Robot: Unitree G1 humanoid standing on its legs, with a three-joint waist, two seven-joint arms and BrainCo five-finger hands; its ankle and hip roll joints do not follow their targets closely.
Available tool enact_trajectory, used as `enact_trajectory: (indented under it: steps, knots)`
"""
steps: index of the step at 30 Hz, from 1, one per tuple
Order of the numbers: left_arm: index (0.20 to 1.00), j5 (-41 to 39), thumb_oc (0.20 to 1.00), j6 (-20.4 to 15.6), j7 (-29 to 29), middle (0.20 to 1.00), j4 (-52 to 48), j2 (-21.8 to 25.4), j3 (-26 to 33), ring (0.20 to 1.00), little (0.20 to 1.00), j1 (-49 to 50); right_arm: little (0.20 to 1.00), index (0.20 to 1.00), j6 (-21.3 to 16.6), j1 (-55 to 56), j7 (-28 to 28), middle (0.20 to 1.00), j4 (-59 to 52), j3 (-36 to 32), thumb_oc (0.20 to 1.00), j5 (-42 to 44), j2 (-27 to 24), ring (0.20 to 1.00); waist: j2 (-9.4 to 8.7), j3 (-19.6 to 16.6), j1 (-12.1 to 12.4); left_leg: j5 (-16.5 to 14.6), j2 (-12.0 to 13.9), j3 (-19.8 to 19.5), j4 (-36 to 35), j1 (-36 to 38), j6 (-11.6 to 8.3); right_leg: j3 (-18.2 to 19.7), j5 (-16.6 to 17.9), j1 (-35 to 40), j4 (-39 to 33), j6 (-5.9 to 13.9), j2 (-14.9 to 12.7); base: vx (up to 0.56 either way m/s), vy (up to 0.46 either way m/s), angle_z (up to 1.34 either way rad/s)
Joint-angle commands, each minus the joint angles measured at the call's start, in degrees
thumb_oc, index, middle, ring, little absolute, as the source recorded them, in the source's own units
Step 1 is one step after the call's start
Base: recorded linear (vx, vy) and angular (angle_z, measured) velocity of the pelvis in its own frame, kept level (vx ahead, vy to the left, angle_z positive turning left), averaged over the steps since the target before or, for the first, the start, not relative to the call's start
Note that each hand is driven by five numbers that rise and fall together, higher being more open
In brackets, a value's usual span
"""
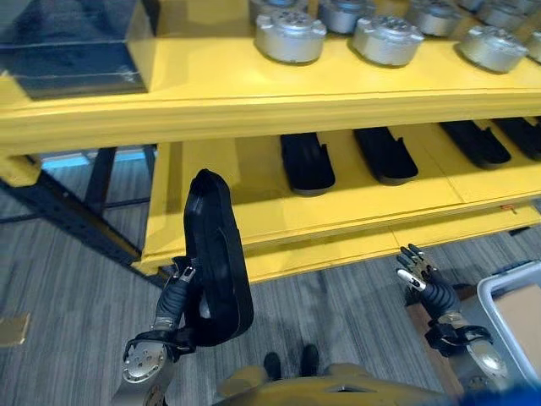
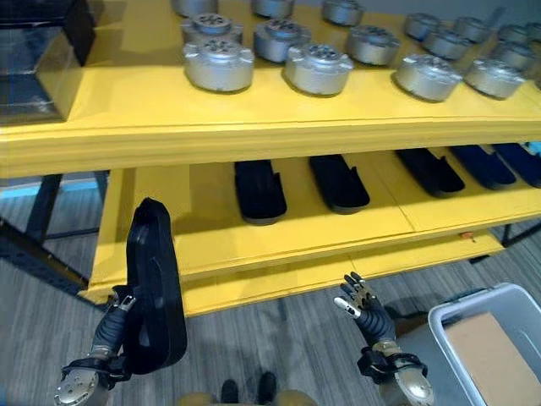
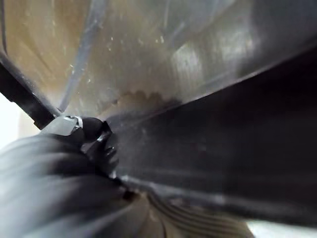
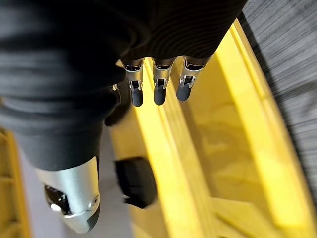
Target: Move parts from the plastic box to the shelf.
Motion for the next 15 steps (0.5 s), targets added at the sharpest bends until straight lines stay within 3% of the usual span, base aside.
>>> enact_trajectory:
  steps: [1,2,3,4,5,6,7,9,15]
  knots:
    - [0.200,-1.7,0.200,-3.2,1.3,0.200,-6.2,-0.6,2.5,0.200,0.200,0.3,1.000,1.000,-1.7,-0.4,-0.2,1.000,-2.2,-1.6,1.000,2.0,0.5,1.000,-0.27,-4.1,-1.8,9.0,17.0,-1.4,-11.3,4.1,-3.13,1.7,-3.2,-1.6,4.4,6.38,2.1,0.03,0.091,0.00]
    - [0.200,-1.7,0.200,-3.2,1.3,0.200,-6.3,-0.6,2.5,0.200,0.200,0.4,1.000,1.000,-1.8,-0.4,-0.2,1.000,-2.2,-1.6,1.000,2.0,0.4,1.000,-0.20,-4.2,-1.9,9.3,17.1,-1.5,-11.9,4.3,-3.29,1.7,-3.4,-1.7,4.7,6.27,2.2,0.03,0.172,-0.05]
    - [0.200,-1.9,0.200,-3.0,2.0,0.200,-6.6,-0.8,2.5,0.200,0.200,-0.1,1.000,1.000,-2.0,-0.4,-1.2,1.000,-1.9,-1.7,1.000,2.2,0.5,1.000,1.22,-4.5,-2.7,15.6,23.5,-1.0,-16.4,4.6,-5.15,1.0,-5.2,-2.8,7.3,6.51,1.3,0.03,0.197,-0.11]
    - [0.200,-2.1,0.200,-3.1,2.0,0.200,-6.8,-0.8,2.5,0.200,0.200,-0.4,1.000,1.000,-2.1,-0.4,-1.5,1.000,-1.9,-2.1,1.000,2.4,0.6,1.000,2.34,-4.5,-3.4,18.3,25.5,1.4,-20.4,6.0,-6.32,0.1,-6.2,-3.7,9.3,6.65,1.1,0.02,0.207,0.13]
    - [0.200,-2.1,0.200,-3.1,2.0,0.200,-6.8,-0.8,2.5,0.200,0.200,-0.4,1.000,1.000,-2.1,-0.4,-1.5,1.000,-1.9,-2.1,1.000,2.4,0.6,1.000,2.35,-4.5,-3.4,18.4,25.5,1.4,-20.5,6.1,-6.33,0.1,-6.3,-3.7,9.3,6.64,1.1,-0.01,0.254,0.41]
    - [0.200,-2.1,0.200,-3.2,1.6,0.200,-6.9,-0.9,2.2,0.200,0.200,-1.1,1.000,1.000,-2.5,0.1,-1.5,1.000,-2.1,-2.6,1.000,2.1,1.1,1.000,4.64,-4.9,-4.2,16.8,26.6,4.0,-23.2,8.0,-8.16,-1.9,-7.1,-5.2,12.3,7.41,0.1,-0.03,0.266,0.49]
    - [0.200,-2.0,0.200,-3.4,1.4,0.200,-6.7,-0.7,1.8,0.200,0.200,-1.7,1.000,1.000,-2.6,0.0,-1.5,1.000,-2.1,-2.8,1.000,1.8,1.4,1.000,5.52,-5.0,-4.6,16.2,26.3,4.0,-23.2,7.5,-8.92,-2.2,-6.8,-5.9,12.9,7.57,-0.4,-0.01,0.364,0.27]
    - [0.200,-1.5,0.200,-3.7,1.2,0.200,-7.0,-0.1,1.3,0.200,0.200,-2.3,1.000,1.000,-2.7,-0.2,-1.5,1.000,-2.4,-2.6,1.000,1.9,1.7,1.000,6.41,-5.1,-4.6,15.2,24.3,3.4,-23.2,8.3,-8.59,-2.3,-6.0,-5.4,12.3,8.48,-1.9,0.05,0.216,0.24]
    - [0.200,0.1,0.200,-4.8,1.8,0.200,-7.3,2.8,0.5,0.200,0.200,-6.5,1.000,1.000,-2.1,-0.8,-0.2,1.000,-2.7,-0.3,1.000,2.1,3.4,1.000,5.14,-4.4,-4.4,12.0,20.5,5.5,-20.9,9.0,-7.82,-0.9,-4.0,-2.1,9.6,10.84,-5.4,0.08,0.209,0.09]
